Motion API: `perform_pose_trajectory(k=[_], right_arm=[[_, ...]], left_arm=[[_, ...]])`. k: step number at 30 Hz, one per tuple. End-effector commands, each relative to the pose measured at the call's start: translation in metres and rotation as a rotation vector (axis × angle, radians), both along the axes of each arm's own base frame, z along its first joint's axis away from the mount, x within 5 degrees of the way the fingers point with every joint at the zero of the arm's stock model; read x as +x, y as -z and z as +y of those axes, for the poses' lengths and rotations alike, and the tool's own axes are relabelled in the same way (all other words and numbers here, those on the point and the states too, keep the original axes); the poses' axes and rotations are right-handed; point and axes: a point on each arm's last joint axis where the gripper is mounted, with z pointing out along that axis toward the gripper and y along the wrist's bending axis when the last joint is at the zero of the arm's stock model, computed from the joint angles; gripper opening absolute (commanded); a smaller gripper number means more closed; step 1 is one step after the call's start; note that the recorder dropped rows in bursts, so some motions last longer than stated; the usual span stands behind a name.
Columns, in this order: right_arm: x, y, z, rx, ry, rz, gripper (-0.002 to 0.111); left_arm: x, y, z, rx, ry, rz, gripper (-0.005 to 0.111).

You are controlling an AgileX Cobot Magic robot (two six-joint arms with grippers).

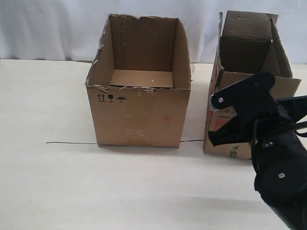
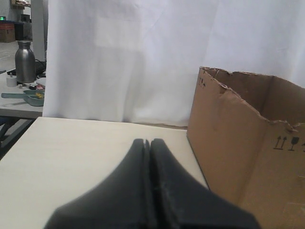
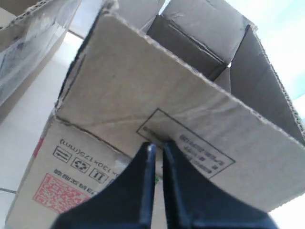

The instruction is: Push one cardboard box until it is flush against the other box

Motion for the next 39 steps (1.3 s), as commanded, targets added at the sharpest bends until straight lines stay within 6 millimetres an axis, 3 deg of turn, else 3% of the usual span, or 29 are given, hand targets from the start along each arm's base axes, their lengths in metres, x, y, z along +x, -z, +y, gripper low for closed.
perform_pose_trajectory(k=[1,11,18,21,29,33,39], right_arm=[[0.012,0.002,-0.004,0.015,0.031,0.017,0.005],[0.014,0.005,-0.003,0.002,0.03,0.029,0.005],[-0.024,-0.043,0.003,0.094,-0.115,-0.083,0.005],[-0.041,-0.073,-0.014,0.126,-0.117,-0.151,0.005],[-0.061,-0.153,-0.102,0.287,0.07,-0.257,0.005],[-0.063,-0.164,-0.124,0.236,0.165,-0.279,0.005],[-0.041,-0.154,-0.131,0.096,0.293,-0.214,0.005]], left_arm=[[0.0,0.0,0.0,-0.003,0.005,-0.003,0.0],[0.0,0.0,0.0,-0.003,0.005,-0.003,0.0],[0.0,0.0,0.0,-0.003,0.005,-0.003,0.0],[0.0,0.0,0.0,-0.003,0.005,-0.007,0.0],[0.0,0.0,0.0,-0.003,0.005,-0.007,0.0],[0.0,0.0,0.0,-0.003,0.005,-0.007,0.0],[0.0,0.0,0.0,-0.003,0.005,-0.007,0.0]])
